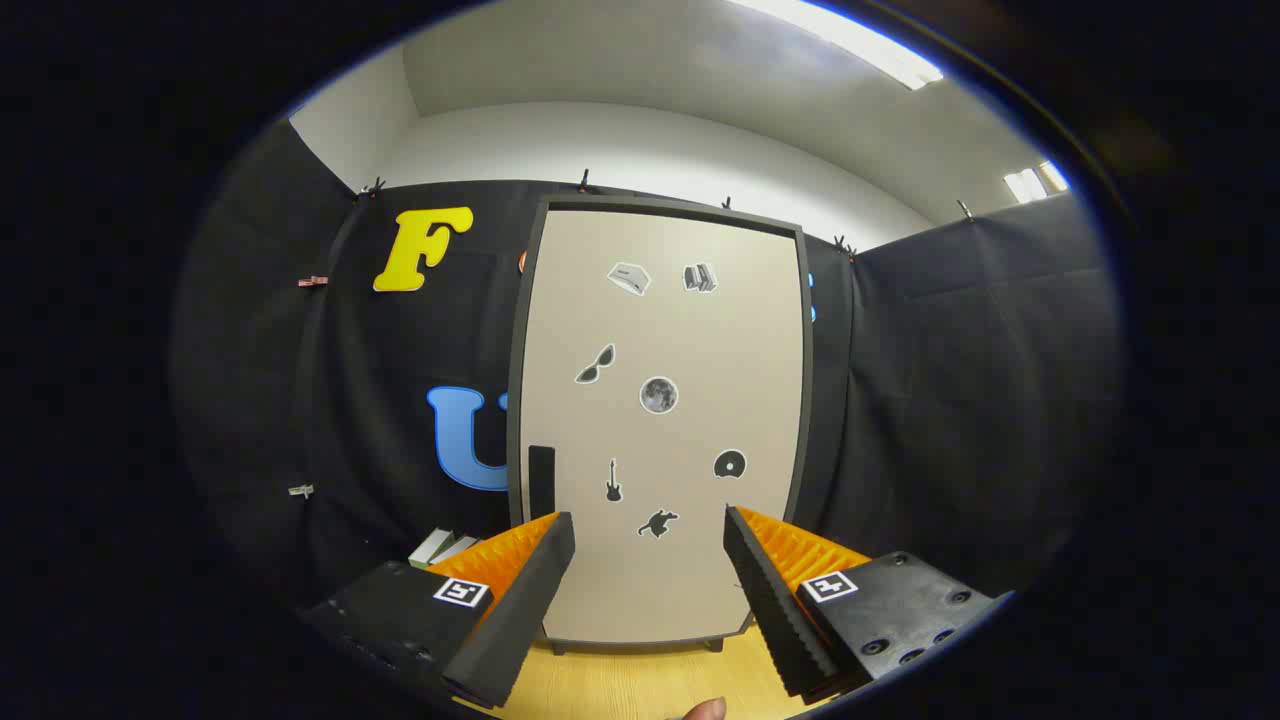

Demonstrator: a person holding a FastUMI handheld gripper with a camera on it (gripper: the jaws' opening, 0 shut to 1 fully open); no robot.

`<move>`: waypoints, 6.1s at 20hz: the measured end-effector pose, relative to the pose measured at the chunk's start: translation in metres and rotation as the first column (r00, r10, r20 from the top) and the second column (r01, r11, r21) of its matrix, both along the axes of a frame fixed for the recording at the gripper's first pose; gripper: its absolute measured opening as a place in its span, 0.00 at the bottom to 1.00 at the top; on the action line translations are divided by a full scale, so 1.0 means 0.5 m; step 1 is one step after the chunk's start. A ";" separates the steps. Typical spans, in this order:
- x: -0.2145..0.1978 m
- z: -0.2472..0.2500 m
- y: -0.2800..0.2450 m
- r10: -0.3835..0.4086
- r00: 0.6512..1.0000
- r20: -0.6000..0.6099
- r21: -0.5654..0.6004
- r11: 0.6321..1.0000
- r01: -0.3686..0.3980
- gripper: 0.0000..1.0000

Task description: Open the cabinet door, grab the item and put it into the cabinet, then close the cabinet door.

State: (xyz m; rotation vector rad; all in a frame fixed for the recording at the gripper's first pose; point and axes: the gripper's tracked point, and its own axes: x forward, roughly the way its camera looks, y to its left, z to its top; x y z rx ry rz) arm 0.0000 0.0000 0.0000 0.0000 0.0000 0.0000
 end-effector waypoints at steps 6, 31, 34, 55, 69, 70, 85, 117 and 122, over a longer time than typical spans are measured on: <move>-0.012 -0.003 0.005 -0.002 1.000 -0.002 0.013 1.000 0.002 0.97; -0.024 0.005 0.050 0.032 0.999 0.004 0.016 0.999 -0.032 0.97; -0.007 -0.001 0.071 0.056 0.998 0.002 0.027 0.998 -0.056 0.97; 0.405 -0.204 0.251 0.118 0.989 -0.090 0.070 0.991 -0.112 0.75; 0.391 -0.207 0.245 0.157 0.978 -0.140 0.100 0.985 -0.144 0.20; 0.374 -0.202 0.243 0.171 0.975 -0.141 0.110 0.982 -0.157 0.20; 0.133 -0.163 0.106 0.208 0.972 -0.111 0.160 0.969 -0.189 0.19; -0.023 -0.136 -0.396 -0.249 0.968 -0.037 0.014 0.968 0.249 0.08; -0.058 -0.093 -0.369 -0.247 0.969 0.010 -0.084 0.966 0.246 0.17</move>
